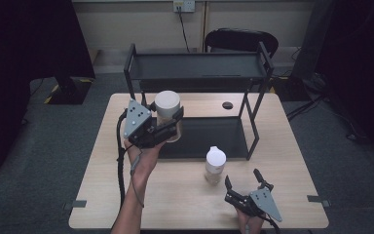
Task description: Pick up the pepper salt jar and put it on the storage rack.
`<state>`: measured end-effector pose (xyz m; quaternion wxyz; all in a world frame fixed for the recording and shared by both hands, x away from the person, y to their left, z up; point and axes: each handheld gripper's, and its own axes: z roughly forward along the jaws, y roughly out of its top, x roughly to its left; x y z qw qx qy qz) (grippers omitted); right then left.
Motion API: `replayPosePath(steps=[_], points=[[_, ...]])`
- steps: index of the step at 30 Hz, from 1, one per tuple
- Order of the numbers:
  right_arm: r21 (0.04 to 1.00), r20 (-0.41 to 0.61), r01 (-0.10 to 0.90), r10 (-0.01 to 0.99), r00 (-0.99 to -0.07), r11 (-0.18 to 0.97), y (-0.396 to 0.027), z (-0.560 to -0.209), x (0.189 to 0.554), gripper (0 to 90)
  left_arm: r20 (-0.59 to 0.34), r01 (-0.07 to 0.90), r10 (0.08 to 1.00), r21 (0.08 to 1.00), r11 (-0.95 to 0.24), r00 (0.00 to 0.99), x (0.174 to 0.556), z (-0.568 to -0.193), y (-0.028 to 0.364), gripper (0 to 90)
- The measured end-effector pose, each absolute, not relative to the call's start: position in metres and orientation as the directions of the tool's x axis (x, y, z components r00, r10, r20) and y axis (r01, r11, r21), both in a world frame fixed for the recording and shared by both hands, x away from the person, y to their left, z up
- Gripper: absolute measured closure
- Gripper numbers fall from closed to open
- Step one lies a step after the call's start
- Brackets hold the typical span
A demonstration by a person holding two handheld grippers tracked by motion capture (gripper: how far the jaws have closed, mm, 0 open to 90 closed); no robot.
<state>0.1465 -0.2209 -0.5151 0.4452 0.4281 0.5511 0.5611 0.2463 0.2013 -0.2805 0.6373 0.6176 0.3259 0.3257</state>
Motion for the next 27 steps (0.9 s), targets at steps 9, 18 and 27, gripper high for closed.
replayPosePath(steps=[9,18,27], points=[[1.000,-0.011,-0.028,0.971,-0.237,0.005,-0.221,-0.515,0.146,1.2,-0.015,-0.023,0.828,0.999,0.034,0.561,0.253,-0.263,0.199,34.8],[1.000,-0.011,-0.028,0.971,-0.237,0.004,-0.221,-0.515,0.147,1.2,-0.023,-0.021,0.850,0.999,0.040,0.527,0.265,-0.240,0.192,34.8],[1.000,-0.012,-0.028,0.971,-0.237,0.005,-0.221,-0.515,0.146,1.3,-0.024,-0.036,0.847,0.998,0.051,0.530,0.277,-0.215,0.192,34.8]])
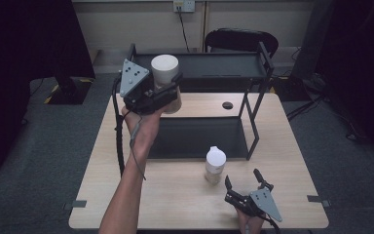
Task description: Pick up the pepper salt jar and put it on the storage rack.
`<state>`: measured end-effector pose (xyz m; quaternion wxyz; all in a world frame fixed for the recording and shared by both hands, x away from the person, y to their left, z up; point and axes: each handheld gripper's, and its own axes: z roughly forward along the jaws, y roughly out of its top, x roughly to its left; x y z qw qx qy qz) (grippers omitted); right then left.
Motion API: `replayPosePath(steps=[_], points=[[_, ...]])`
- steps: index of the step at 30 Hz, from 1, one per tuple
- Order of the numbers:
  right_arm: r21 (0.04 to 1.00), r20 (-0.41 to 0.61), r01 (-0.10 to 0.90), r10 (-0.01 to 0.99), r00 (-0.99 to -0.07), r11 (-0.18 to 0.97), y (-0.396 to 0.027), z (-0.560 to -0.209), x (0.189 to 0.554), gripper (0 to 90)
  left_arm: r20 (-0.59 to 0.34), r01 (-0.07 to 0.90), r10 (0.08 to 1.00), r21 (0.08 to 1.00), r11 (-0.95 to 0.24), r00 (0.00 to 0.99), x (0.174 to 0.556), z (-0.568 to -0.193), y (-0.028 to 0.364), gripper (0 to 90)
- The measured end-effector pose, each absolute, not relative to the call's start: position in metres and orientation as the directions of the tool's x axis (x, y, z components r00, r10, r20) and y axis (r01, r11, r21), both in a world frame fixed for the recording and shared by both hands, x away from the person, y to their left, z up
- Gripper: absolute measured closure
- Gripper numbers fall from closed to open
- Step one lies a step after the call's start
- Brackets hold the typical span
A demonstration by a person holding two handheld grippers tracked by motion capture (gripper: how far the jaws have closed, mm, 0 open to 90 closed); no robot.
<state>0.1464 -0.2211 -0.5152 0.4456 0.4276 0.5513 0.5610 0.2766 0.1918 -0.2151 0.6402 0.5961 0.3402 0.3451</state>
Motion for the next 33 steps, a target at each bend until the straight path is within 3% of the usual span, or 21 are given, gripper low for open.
replayPosePath(steps=[13,22,33], points=[[1.000,-0.011,-0.028,0.971,-0.237,0.004,-0.221,-0.515,0.146,1.2,-0.039,-0.046,0.859,0.996,0.073,0.510,0.304,-0.196,0.194,34.9],[1.000,-0.011,-0.028,0.971,-0.241,0.005,-0.222,-0.515,0.147,1.2,0.022,-0.084,0.881,0.996,0.020,0.473,0.316,-0.175,0.178,34.9],[1.000,-0.011,-0.028,0.971,-0.239,0.004,-0.221,-0.515,0.146,1.2,0.005,-0.088,0.910,0.996,0.035,0.414,0.349,-0.178,0.166,34.9]])
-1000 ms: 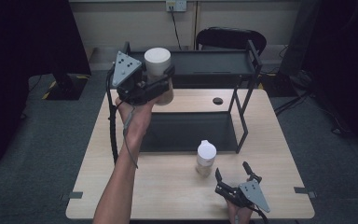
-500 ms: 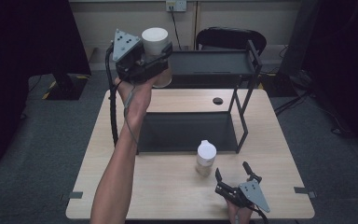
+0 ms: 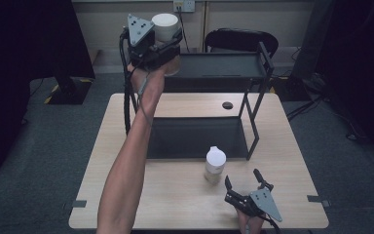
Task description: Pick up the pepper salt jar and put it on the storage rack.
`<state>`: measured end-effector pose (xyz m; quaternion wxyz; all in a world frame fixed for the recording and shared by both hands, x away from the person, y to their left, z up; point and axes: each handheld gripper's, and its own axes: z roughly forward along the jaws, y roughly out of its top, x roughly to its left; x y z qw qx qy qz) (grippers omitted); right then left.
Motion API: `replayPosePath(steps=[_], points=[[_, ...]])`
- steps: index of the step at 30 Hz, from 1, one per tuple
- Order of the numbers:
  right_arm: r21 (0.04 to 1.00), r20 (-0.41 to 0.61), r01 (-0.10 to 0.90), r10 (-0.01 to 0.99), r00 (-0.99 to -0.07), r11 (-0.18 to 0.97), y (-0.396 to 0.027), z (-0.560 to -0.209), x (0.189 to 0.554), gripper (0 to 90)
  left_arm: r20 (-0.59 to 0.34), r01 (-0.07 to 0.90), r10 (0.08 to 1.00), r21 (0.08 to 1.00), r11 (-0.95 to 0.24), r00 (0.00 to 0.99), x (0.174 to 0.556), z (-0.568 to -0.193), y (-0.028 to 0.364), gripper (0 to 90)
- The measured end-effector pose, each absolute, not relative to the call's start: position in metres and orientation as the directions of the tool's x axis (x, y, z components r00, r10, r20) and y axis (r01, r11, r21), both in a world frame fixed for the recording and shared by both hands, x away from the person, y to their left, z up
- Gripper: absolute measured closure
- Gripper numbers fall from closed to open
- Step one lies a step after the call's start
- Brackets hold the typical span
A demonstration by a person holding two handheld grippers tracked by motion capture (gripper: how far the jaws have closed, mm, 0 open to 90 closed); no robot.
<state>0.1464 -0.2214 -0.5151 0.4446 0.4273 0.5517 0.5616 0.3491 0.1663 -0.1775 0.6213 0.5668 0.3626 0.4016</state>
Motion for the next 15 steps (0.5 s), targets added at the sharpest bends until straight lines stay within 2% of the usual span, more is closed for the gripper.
replayPosePath(steps=[9,15], points=[[1.000,-0.009,-0.029,0.970,-0.244,0.002,-0.222,-0.515,0.146,1.3,0.025,-0.062,0.925,0.998,-0.002,0.380,0.364,-0.183,0.159,34.9],[1.000,-0.009,-0.028,0.970,-0.244,0.002,-0.222,-0.515,0.146,1.2,0.006,-0.032,0.920,0.999,0.007,0.392,0.370,-0.186,0.160,34.8]])
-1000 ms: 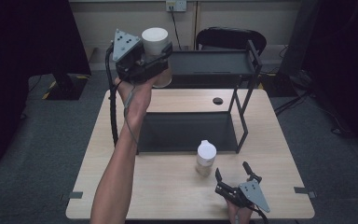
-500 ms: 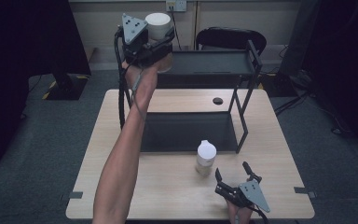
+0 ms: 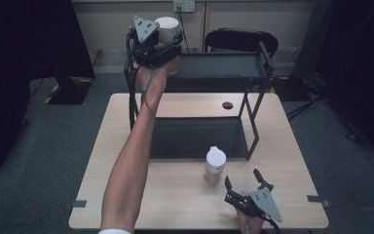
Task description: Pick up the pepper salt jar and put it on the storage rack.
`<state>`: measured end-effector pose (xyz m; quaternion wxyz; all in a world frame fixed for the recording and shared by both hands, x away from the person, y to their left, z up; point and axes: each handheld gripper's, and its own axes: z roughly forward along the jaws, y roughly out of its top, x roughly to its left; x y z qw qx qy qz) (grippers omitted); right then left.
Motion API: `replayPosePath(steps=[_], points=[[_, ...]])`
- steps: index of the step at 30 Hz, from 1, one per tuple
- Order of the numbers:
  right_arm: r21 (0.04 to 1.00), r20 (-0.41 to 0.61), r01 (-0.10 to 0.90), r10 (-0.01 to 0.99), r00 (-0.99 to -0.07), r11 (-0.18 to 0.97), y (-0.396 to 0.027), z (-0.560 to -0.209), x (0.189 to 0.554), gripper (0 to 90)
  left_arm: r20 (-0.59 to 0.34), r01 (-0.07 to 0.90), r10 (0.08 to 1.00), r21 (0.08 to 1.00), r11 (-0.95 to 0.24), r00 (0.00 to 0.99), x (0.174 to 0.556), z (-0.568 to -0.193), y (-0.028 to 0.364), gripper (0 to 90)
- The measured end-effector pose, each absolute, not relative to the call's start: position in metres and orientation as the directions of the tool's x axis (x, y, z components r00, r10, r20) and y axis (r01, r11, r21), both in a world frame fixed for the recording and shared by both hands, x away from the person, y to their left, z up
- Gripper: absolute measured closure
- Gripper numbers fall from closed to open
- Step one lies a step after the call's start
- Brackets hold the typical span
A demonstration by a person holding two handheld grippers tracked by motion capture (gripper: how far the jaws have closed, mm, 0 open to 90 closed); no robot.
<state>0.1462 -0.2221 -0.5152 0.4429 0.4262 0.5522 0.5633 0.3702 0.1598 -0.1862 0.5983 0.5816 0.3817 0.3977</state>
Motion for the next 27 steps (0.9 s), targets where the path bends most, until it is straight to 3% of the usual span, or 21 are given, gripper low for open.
replayPosePath(steps=[24,27], points=[[1.000,-0.009,-0.028,0.970,-0.243,0.003,-0.2219,-0.5151,0.1461,1.1,-0.032,-0.002,0.919,0.999,0.036,0.392,0.3741,-0.1892,0.1623,33.9],[1.000,-0.009,-0.028,0.969,-0.246,0.002,-0.2223,-0.5152,0.1461,1.1,-0.085,0.038,0.913,0.996,0.077,0.399,0.3757,-0.1858,0.1634,25.6]])
